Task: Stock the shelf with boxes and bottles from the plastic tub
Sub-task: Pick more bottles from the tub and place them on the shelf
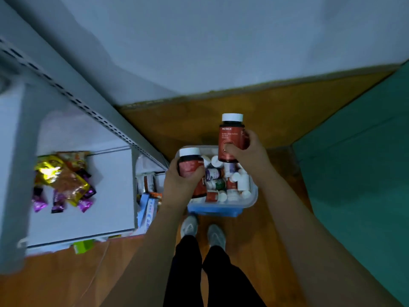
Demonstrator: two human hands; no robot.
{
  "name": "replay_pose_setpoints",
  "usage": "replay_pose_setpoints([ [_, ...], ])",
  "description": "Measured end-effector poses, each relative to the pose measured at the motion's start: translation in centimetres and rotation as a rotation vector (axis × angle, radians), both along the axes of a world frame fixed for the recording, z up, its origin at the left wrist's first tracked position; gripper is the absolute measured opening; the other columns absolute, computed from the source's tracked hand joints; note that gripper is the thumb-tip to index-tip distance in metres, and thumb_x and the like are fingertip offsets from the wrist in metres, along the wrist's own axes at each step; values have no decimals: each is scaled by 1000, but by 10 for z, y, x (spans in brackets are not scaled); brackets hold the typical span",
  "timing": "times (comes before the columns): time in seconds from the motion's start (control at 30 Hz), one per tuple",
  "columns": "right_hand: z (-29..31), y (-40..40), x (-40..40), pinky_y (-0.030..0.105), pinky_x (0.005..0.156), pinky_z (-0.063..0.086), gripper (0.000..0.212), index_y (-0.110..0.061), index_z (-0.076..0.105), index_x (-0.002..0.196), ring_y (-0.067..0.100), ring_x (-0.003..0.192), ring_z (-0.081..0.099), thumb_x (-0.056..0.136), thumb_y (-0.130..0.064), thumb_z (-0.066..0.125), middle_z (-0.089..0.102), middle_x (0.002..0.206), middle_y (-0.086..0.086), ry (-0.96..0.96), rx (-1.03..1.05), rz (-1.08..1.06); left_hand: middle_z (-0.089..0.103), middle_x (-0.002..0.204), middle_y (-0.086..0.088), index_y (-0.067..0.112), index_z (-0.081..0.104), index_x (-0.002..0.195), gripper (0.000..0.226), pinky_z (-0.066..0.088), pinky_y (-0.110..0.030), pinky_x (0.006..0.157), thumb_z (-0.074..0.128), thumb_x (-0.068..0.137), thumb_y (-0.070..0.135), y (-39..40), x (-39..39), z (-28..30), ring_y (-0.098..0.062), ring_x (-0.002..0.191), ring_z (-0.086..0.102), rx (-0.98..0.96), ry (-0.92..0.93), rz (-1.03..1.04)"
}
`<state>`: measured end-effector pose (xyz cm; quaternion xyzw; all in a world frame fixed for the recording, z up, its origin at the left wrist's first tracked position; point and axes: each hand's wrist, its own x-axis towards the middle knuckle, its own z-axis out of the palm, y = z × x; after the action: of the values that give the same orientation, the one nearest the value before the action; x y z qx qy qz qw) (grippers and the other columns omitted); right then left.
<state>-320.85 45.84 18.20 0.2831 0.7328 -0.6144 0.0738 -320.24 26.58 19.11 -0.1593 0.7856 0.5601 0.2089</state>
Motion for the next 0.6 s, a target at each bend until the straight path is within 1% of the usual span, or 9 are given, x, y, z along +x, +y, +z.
replay_pose_setpoints([
  [0.07, 45, -10, -4, 26, 79, 50, 57, -27, 42, 136, 6, 97, 60, 87, -26, 73, 56, 111, -9, 79, -69, -16, 64, 104, 3, 33, 52, 119, 43, 55, -28, 73, 77, 83, 30, -3, 7, 41, -14, 90, 66, 63, 58, 25],
  [0.13, 91, -24, -6, 22, 72, 47, 50, -31, 43, 130, 5, 98, 60, 89, -30, 70, 57, 110, -12, 156, -128, -27, 65, 104, 2, 37, 52, 111, 35, 57, -31, 76, 75, 85, 27, -10, 10, 80, -15, 90, 67, 125, 119, 26],
  [0.2, 134, -41, -7, 24, 76, 49, 47, -32, 45, 129, 9, 102, 62, 89, -34, 69, 60, 116, -9, 231, -176, -18, 65, 104, 3, 40, 51, 104, 29, 58, -34, 78, 72, 87, 28, -23, 14, 121, -16, 92, 67, 174, 181, 6],
  [0.27, 173, -62, -8, 32, 88, 52, 48, -31, 47, 131, 13, 106, 63, 88, -36, 69, 62, 120, -4, 307, -220, -2, 66, 105, 3, 42, 52, 104, 29, 59, -40, 82, 72, 86, 33, -41, 17, 162, -18, 94, 69, 204, 262, 5],
  [0.33, 211, -88, -7, 39, 97, 51, 49, -30, 49, 131, 15, 108, 64, 87, -38, 70, 63, 120, -2, 396, -241, 28, 68, 104, 2, 43, 54, 104, 29, 60, -44, 80, 74, 84, 37, -67, 20, 201, -19, 93, 70, 247, 349, 38],
  [0.4, 247, -118, -4, 44, 101, 50, 49, -31, 50, 129, 15, 108, 65, 86, -39, 71, 64, 120, -2, 478, -268, 70, 67, 103, 3, 42, 54, 104, 27, 61, -39, 74, 72, 87, 30, -98, 28, 234, -17, 91, 70, 275, 439, 93],
  [0.5, 298, -177, 9, 42, 101, 50, 58, -30, 50, 131, 15, 110, 66, 81, -44, 75, 65, 121, -2, 590, -304, 155, 67, 99, 6, 39, 53, 105, 27, 58, -25, 64, 68, 89, 23, -155, 48, 274, -10, 85, 70, 300, 551, 148],
  [0.57, 325, -224, 21, 38, 97, 52, 64, -29, 51, 132, 13, 109, 66, 76, -48, 75, 65, 121, -3, 652, -327, 194, 68, 99, 3, 36, 54, 108, 28, 59, -28, 68, 69, 89, 21, -198, 67, 293, -11, 85, 71, 269, 614, 166],
  [0.6, 337, -249, 28, 36, 95, 52, 61, -29, 51, 131, 12, 107, 67, 77, -46, 74, 66, 120, -3, 676, -335, 212, 68, 98, 3, 34, 55, 108, 28, 59, -29, 70, 70, 89, 21, -220, 77, 303, -11, 85, 71, 250, 637, 180],
])
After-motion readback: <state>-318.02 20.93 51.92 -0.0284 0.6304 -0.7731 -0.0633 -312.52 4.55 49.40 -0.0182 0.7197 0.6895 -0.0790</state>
